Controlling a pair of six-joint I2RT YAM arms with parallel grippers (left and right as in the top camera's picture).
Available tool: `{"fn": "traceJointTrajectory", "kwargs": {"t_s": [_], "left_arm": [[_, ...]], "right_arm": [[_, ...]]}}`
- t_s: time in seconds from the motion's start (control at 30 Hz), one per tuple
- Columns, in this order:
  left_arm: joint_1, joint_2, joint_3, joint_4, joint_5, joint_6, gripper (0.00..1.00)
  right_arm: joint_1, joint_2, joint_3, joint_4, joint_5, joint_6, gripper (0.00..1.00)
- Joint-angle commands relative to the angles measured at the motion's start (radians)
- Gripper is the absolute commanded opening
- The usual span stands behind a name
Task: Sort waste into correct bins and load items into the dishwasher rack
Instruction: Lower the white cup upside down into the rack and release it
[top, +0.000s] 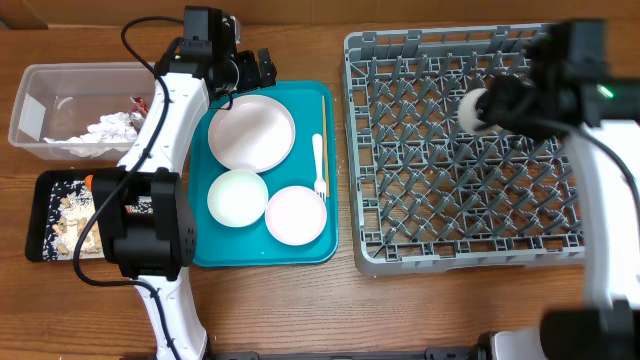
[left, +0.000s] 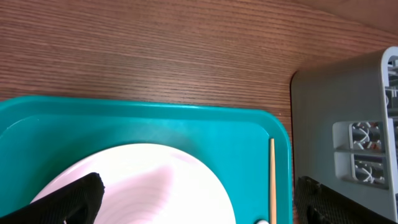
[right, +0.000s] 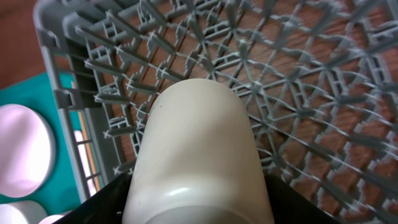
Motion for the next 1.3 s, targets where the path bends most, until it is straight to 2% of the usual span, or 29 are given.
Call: {"fn": "traceJointTrajectory", "kwargs": {"t_s": [0.0,0.17,0.27,0.63,1.27], "left_arm": [[-0.007,-0.006,0.005,0.001,-0.014,-0.006,1.0],[-0.007,-0.006,0.005,0.001,-0.014,-0.006,1.0],[-0.007,-0.006,0.005,0.001,-0.014,-0.006,1.0],[-0.007,-0.006,0.005,0.001,-0.014,-0.006,1.0],[-0.007,-0.006,0.005,0.001,-0.014,-0.006,1.0]], "right_arm": [[0.074,0.149,0.164,-0.005,0.059,-0.027,0.04],[0.128,0.33,0.359,-0.008,0.185,-0.026,0.04],[0.13,0.38,0.409,0.022,0.187,-0.025,0.04],[0.131,0.404,0.41,0.209,0.186,-0.069,0.04],[0.132,0.467,0.387,0.194,0.171,-0.064,0.04]]}}
